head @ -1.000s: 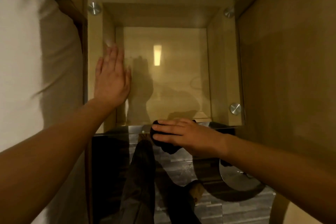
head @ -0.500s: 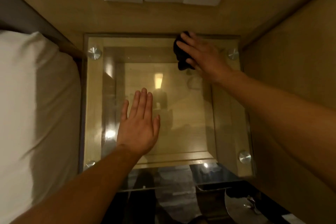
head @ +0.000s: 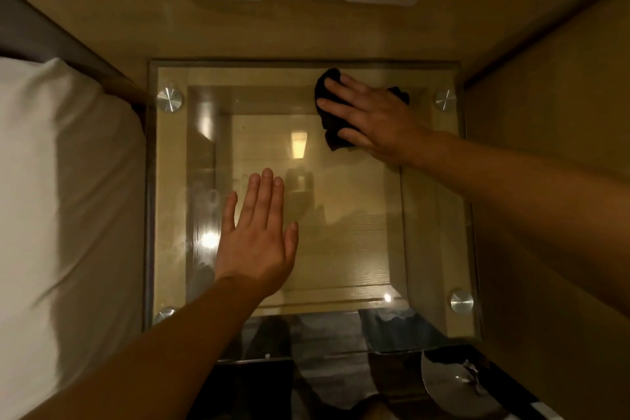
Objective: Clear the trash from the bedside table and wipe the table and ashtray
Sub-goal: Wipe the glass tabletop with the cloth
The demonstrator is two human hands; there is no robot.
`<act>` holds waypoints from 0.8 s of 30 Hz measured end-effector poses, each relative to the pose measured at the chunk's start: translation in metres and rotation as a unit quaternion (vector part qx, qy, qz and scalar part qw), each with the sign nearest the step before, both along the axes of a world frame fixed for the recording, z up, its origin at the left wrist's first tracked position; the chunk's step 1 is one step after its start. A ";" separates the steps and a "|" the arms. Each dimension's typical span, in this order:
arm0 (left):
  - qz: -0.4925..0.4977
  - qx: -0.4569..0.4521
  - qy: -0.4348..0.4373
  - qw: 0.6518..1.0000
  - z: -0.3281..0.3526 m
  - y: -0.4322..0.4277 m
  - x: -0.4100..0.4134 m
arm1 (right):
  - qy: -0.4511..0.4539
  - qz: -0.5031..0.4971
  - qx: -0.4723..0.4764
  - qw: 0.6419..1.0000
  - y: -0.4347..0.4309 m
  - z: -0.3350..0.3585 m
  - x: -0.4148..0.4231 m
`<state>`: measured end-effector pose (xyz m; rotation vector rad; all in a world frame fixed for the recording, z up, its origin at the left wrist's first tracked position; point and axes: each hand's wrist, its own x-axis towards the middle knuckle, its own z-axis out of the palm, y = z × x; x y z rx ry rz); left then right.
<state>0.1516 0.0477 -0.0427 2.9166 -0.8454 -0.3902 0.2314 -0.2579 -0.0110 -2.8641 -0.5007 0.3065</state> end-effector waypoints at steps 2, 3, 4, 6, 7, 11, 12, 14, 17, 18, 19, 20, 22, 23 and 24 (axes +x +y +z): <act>0.003 -0.004 -0.004 1.000 0.000 0.000 0.000 | -0.019 0.013 0.001 1.000 0.003 -0.003 -0.017; 0.004 -0.004 -0.007 1.000 0.000 -0.001 0.000 | -0.030 0.021 0.004 0.999 0.005 -0.005 -0.028; 0.004 -0.003 -0.009 1.000 0.000 -0.001 0.000 | -0.039 0.028 0.006 0.999 0.008 -0.007 -0.038; 0.005 -0.001 -0.009 1.000 -0.001 -0.002 0.000 | -0.045 0.038 0.014 0.998 0.012 -0.012 -0.059; 0.006 -0.001 -0.006 1.000 -0.001 -0.002 0.000 | -0.047 0.043 0.020 0.998 0.015 -0.014 -0.069; 0.011 -0.004 -0.005 1.000 0.003 -0.002 -0.001 | -0.053 0.054 0.050 0.996 0.027 -0.020 -0.111; 0.012 -0.005 -0.008 1.000 0.004 -0.002 -0.001 | -0.052 0.059 0.052 0.996 0.030 -0.021 -0.122; 0.014 -0.006 -0.012 1.000 0.006 -0.003 -0.002 | -0.042 0.067 0.057 0.995 0.037 -0.022 -0.145; 0.012 -0.009 -0.020 1.000 0.007 -0.004 -0.003 | -0.033 0.065 0.063 0.995 0.047 -0.022 -0.178; 0.011 -0.010 -0.021 1.000 0.007 -0.004 -0.003 | -0.030 0.064 0.063 0.995 0.051 -0.022 -0.187; 0.010 -0.011 -0.021 1.000 0.007 -0.004 -0.003 | -0.025 0.064 0.063 0.996 0.055 -0.021 -0.196; 0.010 -0.013 -0.021 1.000 0.007 -0.003 -0.003 | -0.018 0.064 0.064 0.996 0.057 -0.021 -0.204; 0.008 -0.016 -0.022 1.000 0.006 -0.003 -0.003 | -0.005 0.068 0.064 0.996 0.062 -0.019 -0.220; 0.007 -0.018 -0.024 1.000 0.006 -0.003 -0.003 | 0.001 0.069 0.063 0.996 0.065 -0.017 -0.228; 0.007 -0.019 -0.026 0.999 0.006 -0.002 -0.003 | 0.007 0.067 0.064 0.996 0.067 -0.016 -0.236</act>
